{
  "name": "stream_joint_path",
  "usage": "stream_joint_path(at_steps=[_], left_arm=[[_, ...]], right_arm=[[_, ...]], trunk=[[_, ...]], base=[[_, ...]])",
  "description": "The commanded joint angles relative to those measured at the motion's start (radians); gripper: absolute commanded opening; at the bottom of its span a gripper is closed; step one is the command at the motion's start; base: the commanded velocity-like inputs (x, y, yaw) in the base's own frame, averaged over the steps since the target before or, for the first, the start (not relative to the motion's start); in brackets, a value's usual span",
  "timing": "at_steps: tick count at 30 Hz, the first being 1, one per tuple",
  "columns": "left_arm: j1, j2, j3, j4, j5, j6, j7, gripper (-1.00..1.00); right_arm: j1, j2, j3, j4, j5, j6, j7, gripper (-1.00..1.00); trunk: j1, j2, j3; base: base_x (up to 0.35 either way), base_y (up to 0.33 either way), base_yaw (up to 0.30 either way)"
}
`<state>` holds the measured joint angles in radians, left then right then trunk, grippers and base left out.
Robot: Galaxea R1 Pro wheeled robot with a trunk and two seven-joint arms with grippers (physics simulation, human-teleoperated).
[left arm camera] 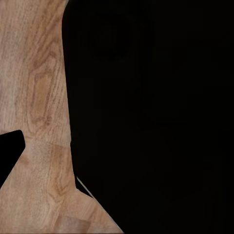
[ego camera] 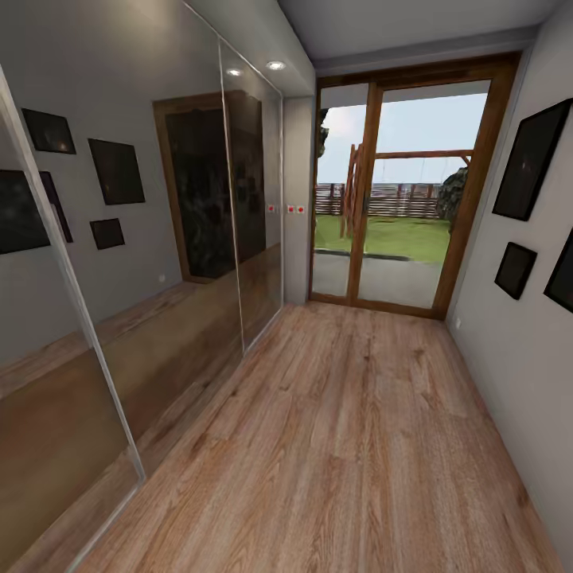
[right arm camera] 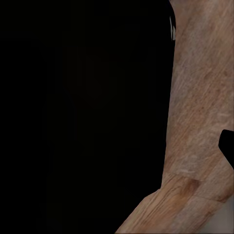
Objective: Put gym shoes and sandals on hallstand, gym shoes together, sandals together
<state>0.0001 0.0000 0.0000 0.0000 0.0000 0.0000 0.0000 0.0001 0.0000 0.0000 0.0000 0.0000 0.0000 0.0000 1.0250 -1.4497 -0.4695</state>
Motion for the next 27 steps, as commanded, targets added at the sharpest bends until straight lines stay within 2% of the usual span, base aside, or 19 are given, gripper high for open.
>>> stream_joint_path(at_steps=[1, 7, 16, 27], left_arm=[[0.000, 0.000, 0.000, 0.000, 0.000, 0.000, 0.000, 1.00], [-0.002, -0.003, 0.006, -0.001, 0.000, 0.000, 0.000, 1.00], [-0.002, -0.012, 0.004, -0.051, 0.001, -0.008, 0.000, 1.00], [-0.003, -0.015, 0.006, -0.113, -0.002, -0.067, -0.001, 1.00]], right_arm=[[0.000, 0.000, 0.000, 0.000, 0.000, 0.000, 0.000, 1.00], [0.001, -0.001, -0.002, -0.002, 0.001, 0.000, -0.002, 1.00], [0.002, -0.001, -0.003, -0.002, 0.000, 0.000, -0.003, 1.00], [0.002, -0.003, -0.007, -0.030, -0.001, -0.001, -0.003, 1.00]], trunk=[[0.000, 0.000, 0.000], [0.000, 0.000, 0.000], [0.000, 0.000, 0.000], [0.000, 0.000, 0.000]], base=[[0.000, 0.000, 0.000], [0.000, 0.000, 0.000], [0.000, 0.000, 0.000], [0.000, 0.000, 0.000]])
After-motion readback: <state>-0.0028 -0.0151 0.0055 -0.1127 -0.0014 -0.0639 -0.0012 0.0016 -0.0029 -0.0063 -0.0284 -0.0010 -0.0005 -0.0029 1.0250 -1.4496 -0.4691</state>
